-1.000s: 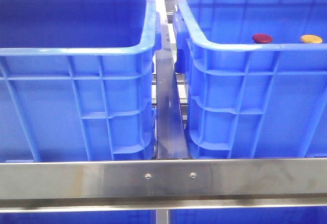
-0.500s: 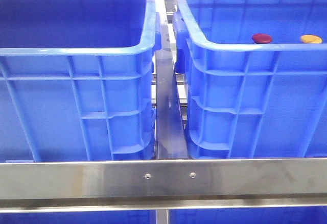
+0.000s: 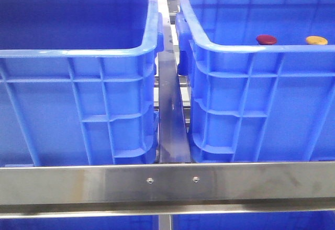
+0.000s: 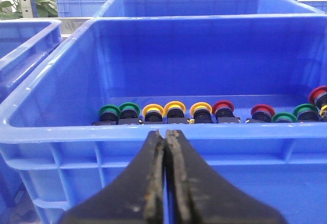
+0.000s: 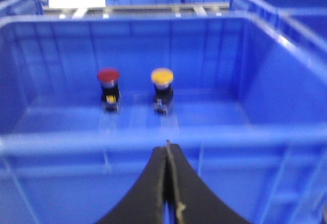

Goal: Pick red and yellow buttons and place in box

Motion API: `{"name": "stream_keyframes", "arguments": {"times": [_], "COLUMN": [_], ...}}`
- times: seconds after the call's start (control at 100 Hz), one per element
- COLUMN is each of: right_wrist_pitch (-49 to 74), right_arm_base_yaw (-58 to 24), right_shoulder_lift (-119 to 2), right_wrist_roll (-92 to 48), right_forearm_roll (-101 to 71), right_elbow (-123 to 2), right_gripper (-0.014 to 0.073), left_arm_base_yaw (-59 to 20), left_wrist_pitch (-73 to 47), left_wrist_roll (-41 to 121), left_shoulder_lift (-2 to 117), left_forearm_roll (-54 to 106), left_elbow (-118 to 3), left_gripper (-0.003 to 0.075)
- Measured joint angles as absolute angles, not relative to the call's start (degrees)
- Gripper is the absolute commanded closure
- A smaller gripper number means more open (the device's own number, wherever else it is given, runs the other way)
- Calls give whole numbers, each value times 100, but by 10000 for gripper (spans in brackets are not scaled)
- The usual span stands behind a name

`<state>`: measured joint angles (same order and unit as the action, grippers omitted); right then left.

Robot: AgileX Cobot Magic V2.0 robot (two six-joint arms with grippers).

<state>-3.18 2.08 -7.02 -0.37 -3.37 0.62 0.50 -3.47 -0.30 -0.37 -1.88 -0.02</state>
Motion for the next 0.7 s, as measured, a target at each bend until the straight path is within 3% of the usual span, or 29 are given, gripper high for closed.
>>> {"name": "stream_keyframes", "arguments": {"times": [0.26, 0.7], "right_wrist_pitch": [183, 431], "right_arm_base_yaw": [208, 208], "right_shoulder_lift": [32, 59], "right_wrist_roll": [150, 171], "right_forearm_roll": [-84, -38], "right_elbow": [165, 165], "right_gripper": [663, 663], "left_arm_base_yaw": [50, 50], "left_wrist_pitch": [-347, -347], "left_wrist_roll": [-30, -30], "left_shoulder_lift": [-37, -37], "left_forearm_roll": [-188, -188], "left_elbow": [-2, -2], "left_gripper": [740, 740]}}
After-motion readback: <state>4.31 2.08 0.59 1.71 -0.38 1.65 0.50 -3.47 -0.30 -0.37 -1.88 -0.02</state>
